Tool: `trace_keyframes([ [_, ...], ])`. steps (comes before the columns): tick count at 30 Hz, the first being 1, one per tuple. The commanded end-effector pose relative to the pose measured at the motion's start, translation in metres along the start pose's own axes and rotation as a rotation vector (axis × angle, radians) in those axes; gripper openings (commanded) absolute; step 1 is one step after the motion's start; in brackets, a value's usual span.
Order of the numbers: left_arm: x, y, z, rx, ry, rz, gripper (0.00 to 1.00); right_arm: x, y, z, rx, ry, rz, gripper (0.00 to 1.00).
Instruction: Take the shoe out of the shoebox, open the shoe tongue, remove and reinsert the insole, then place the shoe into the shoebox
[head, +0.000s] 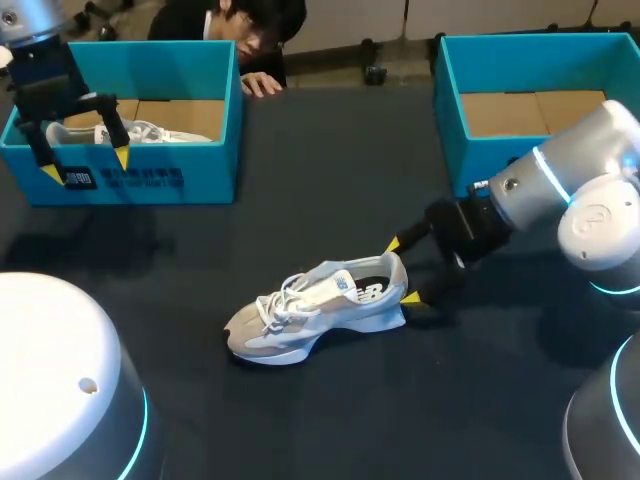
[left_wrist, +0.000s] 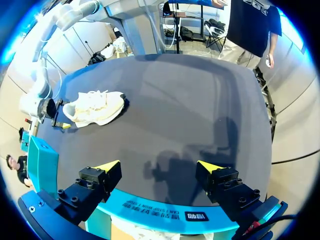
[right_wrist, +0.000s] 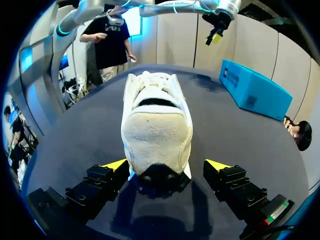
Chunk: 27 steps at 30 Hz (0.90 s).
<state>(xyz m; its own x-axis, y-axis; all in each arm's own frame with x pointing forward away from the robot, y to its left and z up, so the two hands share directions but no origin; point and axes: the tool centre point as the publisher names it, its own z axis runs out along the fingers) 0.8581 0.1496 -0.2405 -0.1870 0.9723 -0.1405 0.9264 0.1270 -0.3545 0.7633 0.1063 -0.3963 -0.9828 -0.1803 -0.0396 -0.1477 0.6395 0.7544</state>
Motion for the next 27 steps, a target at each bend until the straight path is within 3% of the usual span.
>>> trace_keyframes([
  [1, 0.001, -0.001, 0.001, -0.004, -0.001, 0.001, 1.00, 0.002, 0.001, 0.007, 0.001, -0.003, 0.003, 1.00],
  [27, 0.001, -0.001, 0.001, -0.004, -0.001, 0.001, 1.00, 0.012, 0.004, 0.035, -0.074, -0.010, 0.018, 1.00],
])
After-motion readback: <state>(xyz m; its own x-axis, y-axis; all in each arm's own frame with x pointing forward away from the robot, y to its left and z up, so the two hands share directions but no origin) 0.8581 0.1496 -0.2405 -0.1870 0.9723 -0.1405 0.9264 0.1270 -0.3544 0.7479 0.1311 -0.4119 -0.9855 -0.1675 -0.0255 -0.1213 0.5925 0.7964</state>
